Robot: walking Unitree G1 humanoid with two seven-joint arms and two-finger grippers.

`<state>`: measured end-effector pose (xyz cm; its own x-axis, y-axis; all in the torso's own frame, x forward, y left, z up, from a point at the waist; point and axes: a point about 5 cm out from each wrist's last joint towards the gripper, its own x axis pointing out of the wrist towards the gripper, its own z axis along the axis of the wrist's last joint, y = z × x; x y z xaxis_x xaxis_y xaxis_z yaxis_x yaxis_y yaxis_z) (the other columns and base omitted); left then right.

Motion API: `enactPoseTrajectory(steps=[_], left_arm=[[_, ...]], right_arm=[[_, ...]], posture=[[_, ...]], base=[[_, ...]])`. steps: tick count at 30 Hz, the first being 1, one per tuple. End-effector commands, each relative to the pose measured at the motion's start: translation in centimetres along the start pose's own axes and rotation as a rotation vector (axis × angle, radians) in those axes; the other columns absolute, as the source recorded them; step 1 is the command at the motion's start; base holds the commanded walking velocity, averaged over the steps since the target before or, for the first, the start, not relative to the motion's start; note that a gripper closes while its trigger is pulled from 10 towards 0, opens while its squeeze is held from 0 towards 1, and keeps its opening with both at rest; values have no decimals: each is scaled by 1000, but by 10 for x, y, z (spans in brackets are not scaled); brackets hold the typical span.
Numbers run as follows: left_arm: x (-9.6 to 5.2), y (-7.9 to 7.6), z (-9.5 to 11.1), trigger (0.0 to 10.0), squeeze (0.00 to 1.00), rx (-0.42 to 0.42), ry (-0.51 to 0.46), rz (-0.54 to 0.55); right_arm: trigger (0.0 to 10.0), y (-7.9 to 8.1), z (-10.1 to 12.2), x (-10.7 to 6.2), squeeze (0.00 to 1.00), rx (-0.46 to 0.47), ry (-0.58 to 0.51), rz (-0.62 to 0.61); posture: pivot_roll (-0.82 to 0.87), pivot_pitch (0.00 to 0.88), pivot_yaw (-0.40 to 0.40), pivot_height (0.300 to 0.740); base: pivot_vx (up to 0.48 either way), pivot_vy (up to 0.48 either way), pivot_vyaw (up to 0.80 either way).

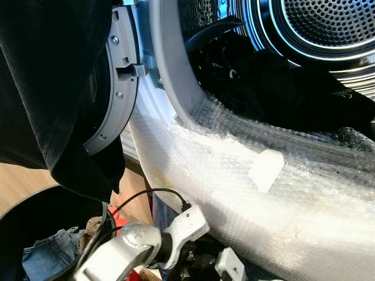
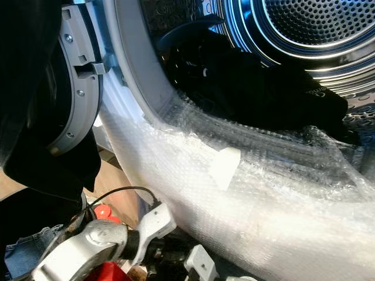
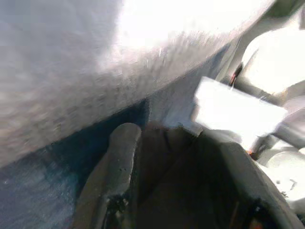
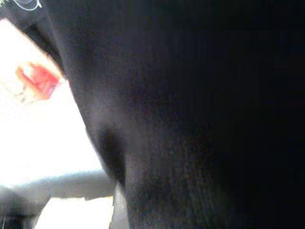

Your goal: Clothes washing

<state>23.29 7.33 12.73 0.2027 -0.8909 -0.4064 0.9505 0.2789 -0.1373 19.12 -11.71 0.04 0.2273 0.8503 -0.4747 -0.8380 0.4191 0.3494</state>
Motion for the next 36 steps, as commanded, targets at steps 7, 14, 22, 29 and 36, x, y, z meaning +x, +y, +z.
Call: enactPoseTrajectory(steps=[7,14,22,29,36], left_arm=[[-41,15,5,10000,1000,-11,-57,113],[-70,17,-15,10000,1000,-11,122,75],[-81,60,-80,10000,0,-99,348,613],[-85,76,-64,10000,0,-204,18,822],[-108,83,-47,10000,0,-10,-177,1143]], right_arm=[[0,6,-7,-1,0,24,7,9],[0,8,-11,-1,0,28,26,27],[0,9,-18,-1,0,58,28,16],[0,9,-22,-3,0,63,39,16],[0,11,-24,-7,0,74,39,23]], posture=[[13,18,44,740],[4,0,53,740],[8,0,60,740],[8,0,56,740],[10,0,50,740]], base=[[0,0,0],[0,0,0],[0,0,0],[0,0,0],[0,0,0]])
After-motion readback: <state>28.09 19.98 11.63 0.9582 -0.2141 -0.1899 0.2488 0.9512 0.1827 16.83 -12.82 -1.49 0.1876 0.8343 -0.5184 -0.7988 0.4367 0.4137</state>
